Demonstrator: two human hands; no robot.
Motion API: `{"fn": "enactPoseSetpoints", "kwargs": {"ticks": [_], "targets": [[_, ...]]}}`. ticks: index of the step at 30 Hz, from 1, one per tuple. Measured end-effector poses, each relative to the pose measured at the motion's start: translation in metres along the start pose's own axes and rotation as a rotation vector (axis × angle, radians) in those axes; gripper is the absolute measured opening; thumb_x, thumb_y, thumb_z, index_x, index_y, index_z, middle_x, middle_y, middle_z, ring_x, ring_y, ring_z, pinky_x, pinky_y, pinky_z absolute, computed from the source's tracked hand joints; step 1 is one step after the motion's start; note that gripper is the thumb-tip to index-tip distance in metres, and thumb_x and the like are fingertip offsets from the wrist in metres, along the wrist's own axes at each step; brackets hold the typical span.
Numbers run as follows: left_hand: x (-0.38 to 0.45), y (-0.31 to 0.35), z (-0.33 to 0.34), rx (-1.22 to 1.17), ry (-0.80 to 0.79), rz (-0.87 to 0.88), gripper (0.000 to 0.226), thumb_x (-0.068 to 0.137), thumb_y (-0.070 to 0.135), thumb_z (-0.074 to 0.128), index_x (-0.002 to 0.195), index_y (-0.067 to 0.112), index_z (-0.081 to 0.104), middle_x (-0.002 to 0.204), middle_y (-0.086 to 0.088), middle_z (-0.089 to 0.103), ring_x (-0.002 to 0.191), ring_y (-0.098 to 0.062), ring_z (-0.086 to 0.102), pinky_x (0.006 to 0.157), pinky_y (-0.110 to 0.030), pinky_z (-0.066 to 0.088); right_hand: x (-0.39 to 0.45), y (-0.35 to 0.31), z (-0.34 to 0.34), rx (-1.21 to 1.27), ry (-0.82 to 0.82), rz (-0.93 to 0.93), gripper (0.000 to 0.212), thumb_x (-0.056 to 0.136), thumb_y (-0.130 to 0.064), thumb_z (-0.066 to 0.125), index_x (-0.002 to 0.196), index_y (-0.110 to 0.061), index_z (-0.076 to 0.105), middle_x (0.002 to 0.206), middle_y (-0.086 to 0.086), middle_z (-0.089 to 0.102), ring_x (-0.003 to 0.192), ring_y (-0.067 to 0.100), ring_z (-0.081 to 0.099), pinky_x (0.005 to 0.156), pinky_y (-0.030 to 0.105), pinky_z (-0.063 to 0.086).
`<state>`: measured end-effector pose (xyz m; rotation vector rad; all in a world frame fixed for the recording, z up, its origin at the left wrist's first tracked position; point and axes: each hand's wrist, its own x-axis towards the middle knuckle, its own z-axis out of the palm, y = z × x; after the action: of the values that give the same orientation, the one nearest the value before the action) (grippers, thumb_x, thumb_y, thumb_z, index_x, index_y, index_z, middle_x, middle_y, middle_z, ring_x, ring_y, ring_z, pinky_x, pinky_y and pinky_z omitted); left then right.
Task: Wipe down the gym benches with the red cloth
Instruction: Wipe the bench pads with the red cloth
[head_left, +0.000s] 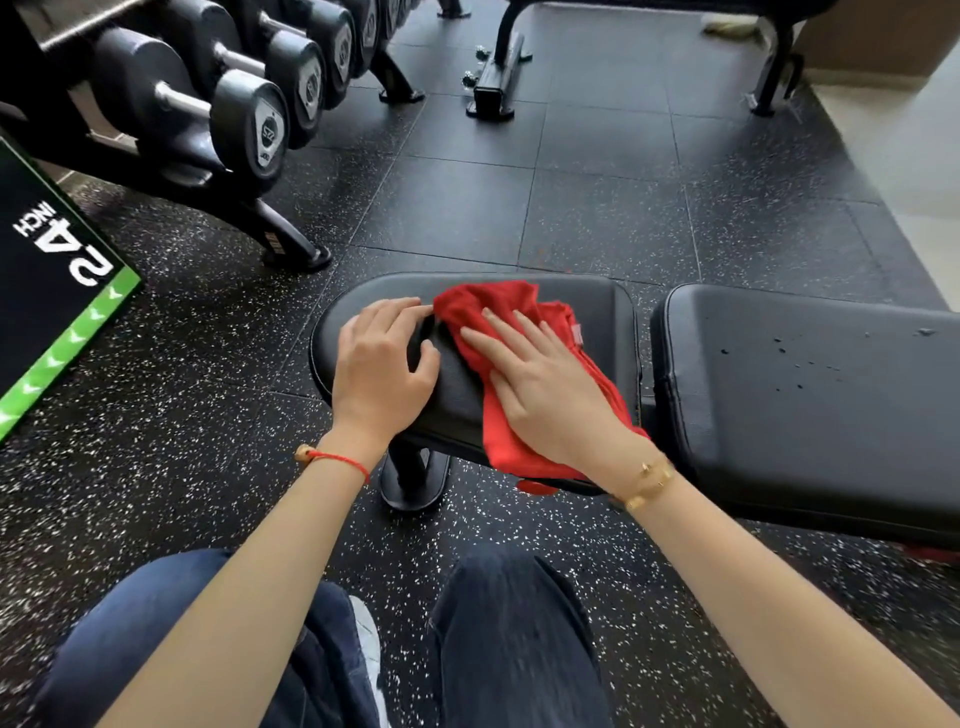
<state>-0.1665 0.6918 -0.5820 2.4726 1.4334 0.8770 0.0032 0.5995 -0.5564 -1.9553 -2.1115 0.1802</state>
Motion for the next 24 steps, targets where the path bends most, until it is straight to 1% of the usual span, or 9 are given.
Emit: {"fn": "enactPoseSetpoints", "kwargs": {"ticks": [2, 4, 8, 9, 11, 14, 18, 21, 24], "targets": [[0.0, 0.0, 0.0, -0.002, 0.0, 0.0, 0.039, 0.086, 0.026, 0.054, 0.123, 0.019, 0.064, 0.131, 0.002, 0.061, 0.128, -0.02, 0.05, 0.11, -0.043, 0.035, -0.013, 0.014, -0.005, 0.001, 0.005, 0.049, 0.052, 0.099, -0.025, 0.036, 0.149, -0.033, 0.028, 0.16, -0.007, 0.021, 0.148, 0.022, 0.016, 0.121, 0.04, 0.009], [0.0, -0.001, 0.0, -0.003, 0.004, 0.0, 0.038, 0.087, 0.026, 0.054, 0.123, 0.02, 0.064, 0.131, 0.002, 0.061, 0.128, -0.02, 0.05, 0.11, -0.042, 0.034, -0.01, 0.035, -0.01, 0.01, 0.03, 0.161, 0.052, 0.099, -0.024, 0.036, 0.149, -0.034, 0.027, 0.16, -0.008, 0.019, 0.148, 0.023, 0.014, 0.121, 0.043, 0.007], [0.0, -0.001, 0.0, 0.0, 0.002, 0.002, 0.038, 0.088, 0.025, 0.055, 0.124, 0.019, 0.064, 0.131, 0.003, 0.061, 0.127, -0.019, 0.05, 0.111, -0.041, 0.033, 0.03, 0.057, -0.018, 0.036, 0.062, 0.357, 0.051, 0.1, -0.024, 0.036, 0.149, -0.034, 0.028, 0.16, -0.011, 0.016, 0.149, 0.029, 0.009, 0.118, 0.055, 0.006], [-0.001, -0.001, 0.0, -0.001, 0.002, 0.002, 0.038, 0.088, 0.025, 0.055, 0.124, 0.019, 0.064, 0.131, 0.003, 0.061, 0.127, -0.019, 0.05, 0.112, -0.041, 0.033, 0.037, 0.056, -0.018, 0.029, 0.06, 0.364, 0.051, 0.1, -0.025, 0.036, 0.149, -0.034, 0.028, 0.161, -0.011, 0.016, 0.149, 0.029, 0.009, 0.118, 0.056, 0.007], [-0.001, -0.001, 0.0, 0.001, 0.003, 0.003, 0.038, 0.088, 0.026, 0.054, 0.124, 0.02, 0.064, 0.131, 0.003, 0.061, 0.127, -0.019, 0.05, 0.112, -0.04, 0.033, 0.038, 0.051, -0.015, 0.001, 0.061, 0.321, 0.051, 0.1, -0.024, 0.036, 0.149, -0.032, 0.028, 0.161, -0.01, 0.016, 0.148, 0.028, 0.011, 0.119, 0.053, 0.009], [-0.001, -0.001, 0.0, 0.005, 0.004, 0.007, 0.039, 0.087, 0.027, 0.053, 0.124, 0.019, 0.064, 0.131, 0.003, 0.061, 0.127, -0.02, 0.05, 0.111, -0.041, 0.034, 0.013, 0.034, -0.01, -0.007, 0.059, 0.193, 0.051, 0.099, -0.021, 0.037, 0.149, -0.028, 0.03, 0.16, -0.007, 0.019, 0.147, 0.026, 0.015, 0.12, 0.044, 0.011], [-0.002, -0.001, 0.0, 0.017, -0.007, 0.016, 0.039, 0.088, 0.025, 0.054, 0.125, 0.018, 0.063, 0.133, 0.001, 0.06, 0.128, -0.021, 0.049, 0.111, -0.042, 0.033, -0.022, 0.029, -0.009, 0.003, 0.04, 0.069, 0.051, 0.099, -0.019, 0.037, 0.149, -0.026, 0.03, 0.159, -0.004, 0.022, 0.147, 0.024, 0.017, 0.12, 0.041, 0.014], [-0.001, -0.001, 0.0, 0.019, -0.014, 0.018, 0.038, 0.089, 0.023, 0.055, 0.126, 0.017, 0.062, 0.133, 0.0, 0.059, 0.128, -0.022, 0.049, 0.112, -0.042, 0.032, -0.018, 0.049, -0.012, 0.055, 0.069, 0.114, 0.05, 0.099, -0.016, 0.038, 0.149, -0.023, 0.032, 0.159, -0.001, 0.024, 0.148, 0.023, 0.016, 0.121, 0.041, 0.012], [-0.002, 0.0, 0.0, 0.032, -0.017, 0.018, 0.038, 0.089, 0.023, 0.055, 0.126, 0.017, 0.061, 0.133, 0.0, 0.059, 0.128, -0.022, 0.048, 0.112, -0.042, 0.032, 0.014, 0.066, -0.019, 0.057, 0.119, 0.264, 0.05, 0.099, -0.013, 0.037, 0.149, -0.017, 0.032, 0.159, 0.005, 0.022, 0.148, 0.026, 0.015, 0.121, 0.04, 0.007]]}}
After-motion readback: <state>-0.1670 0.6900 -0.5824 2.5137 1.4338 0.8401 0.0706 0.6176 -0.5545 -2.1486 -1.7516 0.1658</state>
